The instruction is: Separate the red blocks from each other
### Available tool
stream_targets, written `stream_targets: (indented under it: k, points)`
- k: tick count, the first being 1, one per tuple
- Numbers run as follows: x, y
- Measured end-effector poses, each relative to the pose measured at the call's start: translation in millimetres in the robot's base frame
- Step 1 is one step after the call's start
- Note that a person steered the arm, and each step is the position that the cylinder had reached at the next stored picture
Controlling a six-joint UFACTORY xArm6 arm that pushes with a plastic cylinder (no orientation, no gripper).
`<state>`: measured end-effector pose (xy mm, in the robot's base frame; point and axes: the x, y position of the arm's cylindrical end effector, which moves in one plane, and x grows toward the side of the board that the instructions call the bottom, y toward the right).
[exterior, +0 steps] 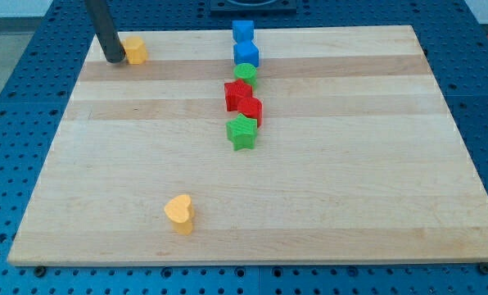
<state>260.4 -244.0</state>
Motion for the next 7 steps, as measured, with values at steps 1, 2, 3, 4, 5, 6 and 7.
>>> stream_targets:
  k: [1,2,3,4,5,6,7]
  points:
    - [-0.9,0.0]
    - [13.3,2.6]
    - [17.4,40.7]
    - [17.4,73.6]
    - [-19.6,122.8]
    - [-68.9,150.1]
    - [-68.9,150.1]
